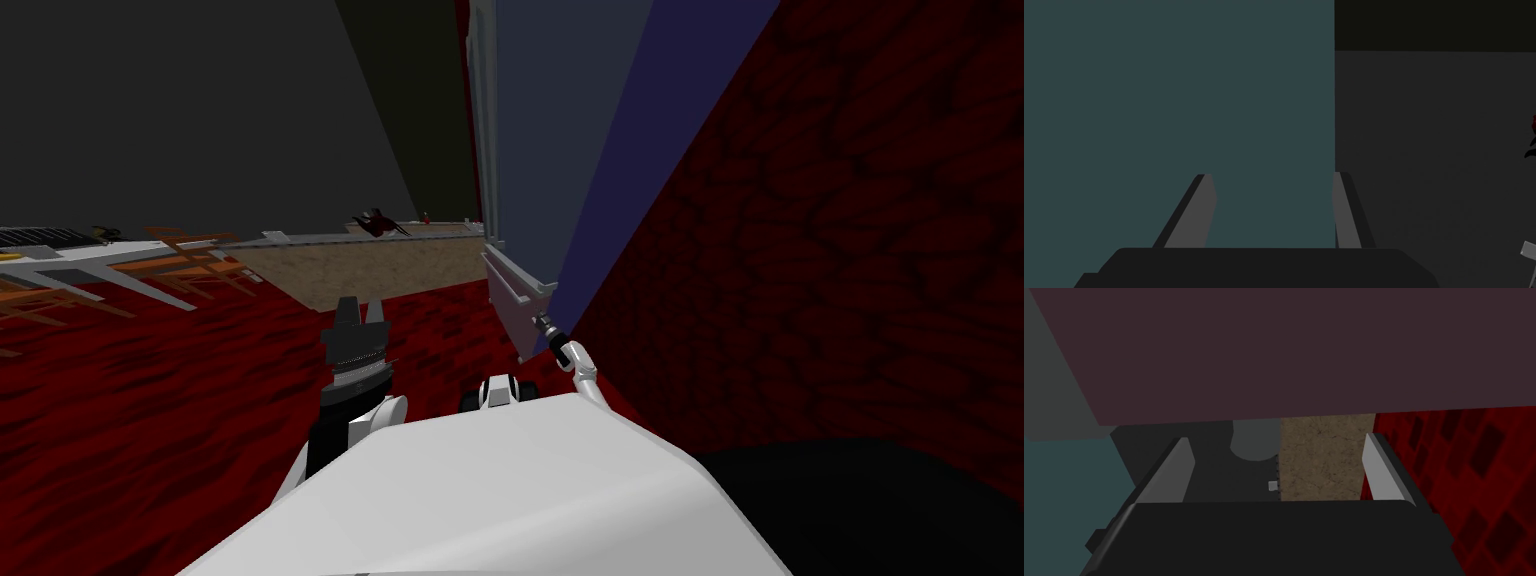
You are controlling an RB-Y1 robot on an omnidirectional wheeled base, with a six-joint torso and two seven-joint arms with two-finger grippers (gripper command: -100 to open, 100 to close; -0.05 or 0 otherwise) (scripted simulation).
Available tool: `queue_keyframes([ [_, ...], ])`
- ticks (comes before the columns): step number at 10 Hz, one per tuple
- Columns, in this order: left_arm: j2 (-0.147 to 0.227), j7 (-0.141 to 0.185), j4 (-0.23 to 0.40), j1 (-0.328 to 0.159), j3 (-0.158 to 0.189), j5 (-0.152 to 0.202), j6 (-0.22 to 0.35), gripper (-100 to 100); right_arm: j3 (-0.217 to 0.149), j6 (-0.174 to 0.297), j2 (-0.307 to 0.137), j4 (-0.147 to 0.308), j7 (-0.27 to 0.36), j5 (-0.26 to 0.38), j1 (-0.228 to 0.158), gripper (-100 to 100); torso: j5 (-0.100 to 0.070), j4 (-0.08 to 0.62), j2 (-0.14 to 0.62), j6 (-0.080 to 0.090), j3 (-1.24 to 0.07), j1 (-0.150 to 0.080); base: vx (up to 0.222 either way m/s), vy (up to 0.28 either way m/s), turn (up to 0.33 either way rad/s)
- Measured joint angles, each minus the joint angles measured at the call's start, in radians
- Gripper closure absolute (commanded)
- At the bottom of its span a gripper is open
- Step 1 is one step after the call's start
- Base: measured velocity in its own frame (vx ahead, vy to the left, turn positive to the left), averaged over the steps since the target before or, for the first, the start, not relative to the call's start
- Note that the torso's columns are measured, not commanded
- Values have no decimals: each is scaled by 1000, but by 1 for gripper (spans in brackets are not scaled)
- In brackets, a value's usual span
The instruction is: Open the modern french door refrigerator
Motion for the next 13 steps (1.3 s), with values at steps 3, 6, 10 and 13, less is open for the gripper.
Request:
queue_keyframes([
  [3,0,0,0,0,0,0,0,0,-15,-50,-3,-5,52,-19,14,-100,1,0,-2,-1,-1,3,105,19,-23],
  [6,0,0,0,0,0,0,0,0,-22,-79,57,-24,89,-25,29,-100,0,1,5,0,3,0,44,3,-9],
  [10,0,0,0,0,0,0,0,0,-27,-93,151,-25,105,-29,30,-100,0,0,2,0,1,1,9,-1,-4],
  [13,0,0,0,0,0,0,0,0,-29,-99,197,-27,113,-30,34,-100,0,1,2,0,1,1,18,5,18],
])
